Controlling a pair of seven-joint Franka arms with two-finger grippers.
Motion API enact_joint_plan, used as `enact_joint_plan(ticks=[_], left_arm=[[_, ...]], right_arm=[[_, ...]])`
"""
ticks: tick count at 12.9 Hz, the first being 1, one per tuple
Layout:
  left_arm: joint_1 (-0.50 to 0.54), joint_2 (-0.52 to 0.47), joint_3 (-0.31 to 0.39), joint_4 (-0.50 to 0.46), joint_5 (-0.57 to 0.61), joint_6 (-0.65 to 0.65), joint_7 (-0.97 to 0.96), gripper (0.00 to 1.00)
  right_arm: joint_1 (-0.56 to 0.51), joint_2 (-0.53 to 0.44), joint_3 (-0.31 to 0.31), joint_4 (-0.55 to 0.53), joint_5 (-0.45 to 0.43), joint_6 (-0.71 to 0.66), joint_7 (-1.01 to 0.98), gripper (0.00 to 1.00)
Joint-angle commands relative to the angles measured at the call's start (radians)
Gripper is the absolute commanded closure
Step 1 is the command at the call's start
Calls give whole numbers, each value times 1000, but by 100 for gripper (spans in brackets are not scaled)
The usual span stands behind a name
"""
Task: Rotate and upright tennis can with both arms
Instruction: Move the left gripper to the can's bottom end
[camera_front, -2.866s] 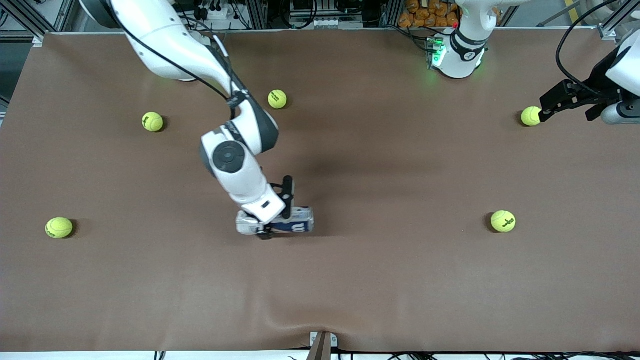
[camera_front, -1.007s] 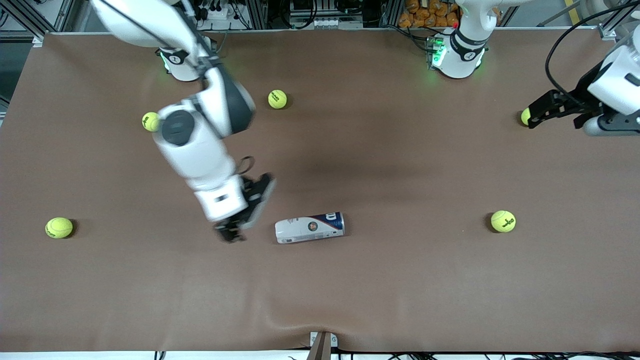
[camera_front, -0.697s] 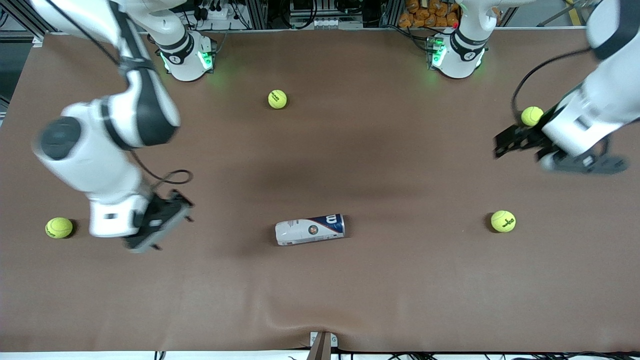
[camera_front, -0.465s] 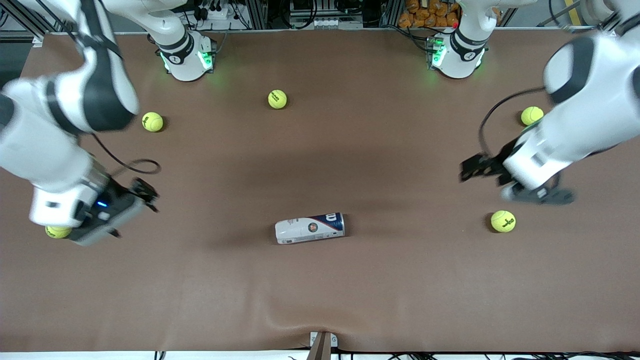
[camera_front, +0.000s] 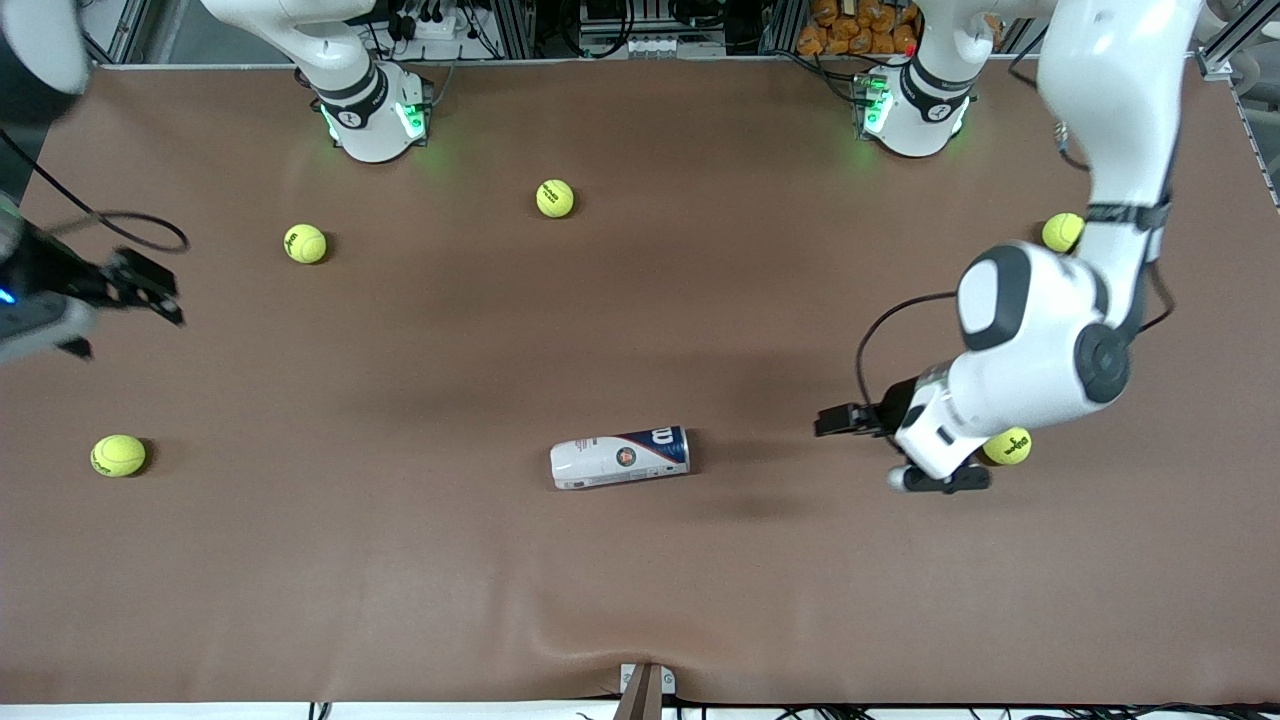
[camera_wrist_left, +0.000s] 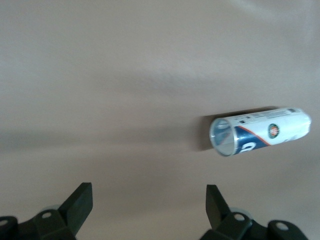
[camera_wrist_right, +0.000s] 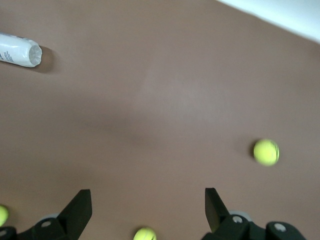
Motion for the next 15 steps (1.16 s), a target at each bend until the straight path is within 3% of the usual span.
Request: enact_joint_plan(ticks=[1, 4, 7, 8, 12, 15], left_arm=[[-5, 113, 0, 82, -131, 4, -15, 0], [-11, 181, -1, 96, -288, 38, 1, 0], [-24, 253, -3, 152, -351, 41, 4, 0], [-31, 267, -4, 154, -415, 49, 8, 0], [-51, 330, -4, 154, -668, 70, 76, 0], [-52, 370, -4, 154, -792, 70, 129, 0]], right_arm=[[-40, -85, 18, -43, -9, -67, 127, 0], [-54, -109, 21, -44, -9, -98, 188, 0], [-123, -130, 56, -43, -9, -162, 253, 0], [-148, -139, 81, -43, -9, -170, 253, 0], [-165, -142, 83, -46, -9, -191, 254, 0], [-159, -142, 84, -43, -9, -196, 253, 0]])
